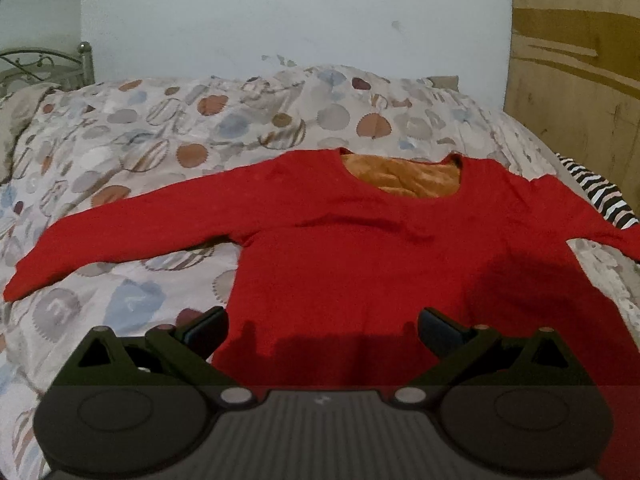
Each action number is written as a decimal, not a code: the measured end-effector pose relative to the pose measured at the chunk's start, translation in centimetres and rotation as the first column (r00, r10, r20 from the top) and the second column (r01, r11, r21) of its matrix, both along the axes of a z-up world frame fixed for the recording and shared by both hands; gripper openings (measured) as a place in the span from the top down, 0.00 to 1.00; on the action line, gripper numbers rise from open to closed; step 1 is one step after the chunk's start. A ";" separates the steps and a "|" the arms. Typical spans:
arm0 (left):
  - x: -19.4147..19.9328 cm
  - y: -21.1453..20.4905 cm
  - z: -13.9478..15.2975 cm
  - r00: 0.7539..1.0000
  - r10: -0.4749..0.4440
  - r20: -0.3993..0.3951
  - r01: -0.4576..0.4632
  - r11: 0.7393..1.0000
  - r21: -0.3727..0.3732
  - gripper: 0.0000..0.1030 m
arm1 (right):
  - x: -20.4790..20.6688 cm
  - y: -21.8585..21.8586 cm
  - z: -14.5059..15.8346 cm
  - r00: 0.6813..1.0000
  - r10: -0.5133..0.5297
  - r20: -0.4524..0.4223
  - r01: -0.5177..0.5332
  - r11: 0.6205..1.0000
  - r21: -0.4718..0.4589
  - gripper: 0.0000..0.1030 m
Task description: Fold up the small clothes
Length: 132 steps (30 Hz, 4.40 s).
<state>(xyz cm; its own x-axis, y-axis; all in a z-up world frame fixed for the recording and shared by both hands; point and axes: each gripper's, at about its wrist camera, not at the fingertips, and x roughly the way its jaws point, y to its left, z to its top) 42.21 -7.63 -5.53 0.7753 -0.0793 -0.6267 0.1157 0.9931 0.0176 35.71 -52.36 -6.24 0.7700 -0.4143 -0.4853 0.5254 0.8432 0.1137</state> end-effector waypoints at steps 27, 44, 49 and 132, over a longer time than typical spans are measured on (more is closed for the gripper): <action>2.0 4.8 0.5 0.998 0.053 -0.021 -0.054 0.998 -0.045 0.00 | 8.5 -17.5 -5.0 0.875 -0.484 -0.005 0.454 0.817 0.356 0.94; -0.6 8.6 4.6 0.993 0.114 0.020 -0.109 0.978 -0.176 0.00 | 12.3 7.4 14.0 0.933 0.221 0.285 -0.184 0.971 -0.153 0.95; -1.5 10.0 5.2 0.989 0.146 0.017 -0.139 0.968 -0.211 0.00 | 13.2 16.9 13.9 0.876 0.391 0.284 -0.377 0.920 -0.104 0.95; 4.7 29.4 -3.1 0.809 0.586 -0.057 -0.580 0.777 -0.243 0.00 | -2.3 18.2 0.5 0.941 0.325 -0.094 -0.336 0.928 -0.160 0.01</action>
<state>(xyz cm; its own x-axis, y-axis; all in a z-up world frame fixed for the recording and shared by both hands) 46.88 21.73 -8.67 0.7341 0.2486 -0.6319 -0.4843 0.8439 -0.2307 33.46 -34.14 -5.75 0.8470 -0.2229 -0.4826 0.2150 0.9739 -0.0724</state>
